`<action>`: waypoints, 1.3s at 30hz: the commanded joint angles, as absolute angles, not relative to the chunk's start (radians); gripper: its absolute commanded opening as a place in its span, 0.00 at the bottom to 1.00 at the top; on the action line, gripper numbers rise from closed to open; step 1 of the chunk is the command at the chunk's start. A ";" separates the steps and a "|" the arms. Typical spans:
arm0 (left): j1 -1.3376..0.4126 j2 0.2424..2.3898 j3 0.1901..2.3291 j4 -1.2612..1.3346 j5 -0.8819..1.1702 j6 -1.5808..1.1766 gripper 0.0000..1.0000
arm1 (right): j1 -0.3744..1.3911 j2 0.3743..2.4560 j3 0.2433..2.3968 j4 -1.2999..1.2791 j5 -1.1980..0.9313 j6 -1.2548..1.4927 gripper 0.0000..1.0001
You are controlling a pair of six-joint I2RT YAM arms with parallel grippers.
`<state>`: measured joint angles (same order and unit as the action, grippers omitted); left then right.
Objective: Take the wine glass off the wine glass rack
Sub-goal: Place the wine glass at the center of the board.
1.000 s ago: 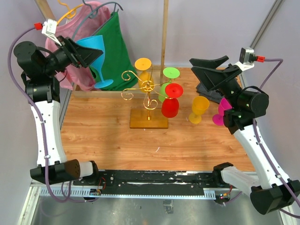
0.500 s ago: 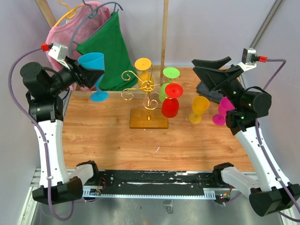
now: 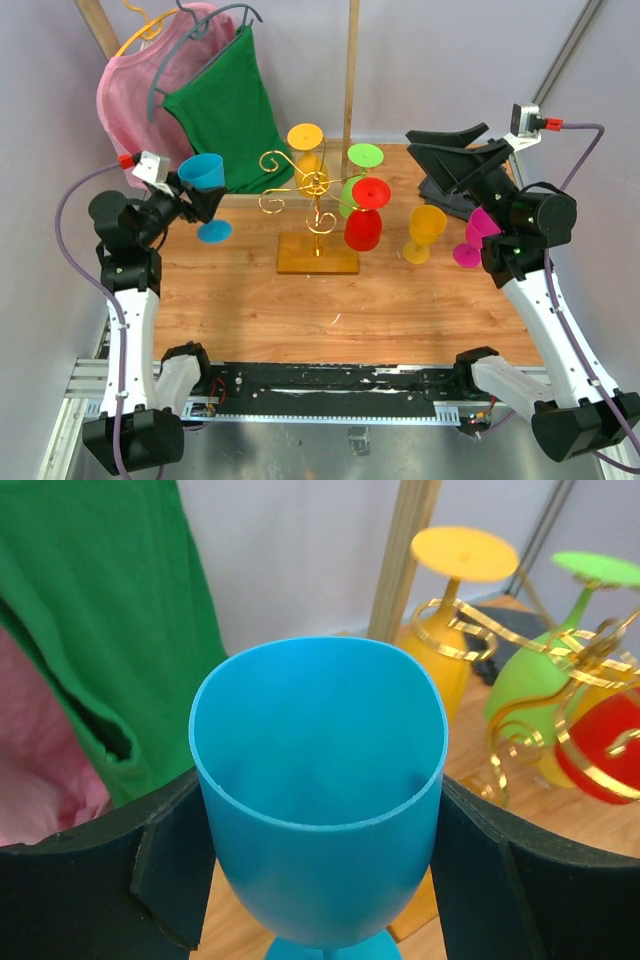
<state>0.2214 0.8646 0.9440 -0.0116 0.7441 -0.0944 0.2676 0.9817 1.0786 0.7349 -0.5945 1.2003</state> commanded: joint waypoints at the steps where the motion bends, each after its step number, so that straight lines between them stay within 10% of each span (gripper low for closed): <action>1: 0.227 0.821 0.794 0.252 0.679 -0.055 0.64 | 0.250 0.972 1.102 0.725 -0.626 1.171 0.98; 39: -0.032 1.151 0.265 1.210 0.279 -0.066 0.68 | 0.254 0.895 0.906 0.681 -0.634 1.065 0.98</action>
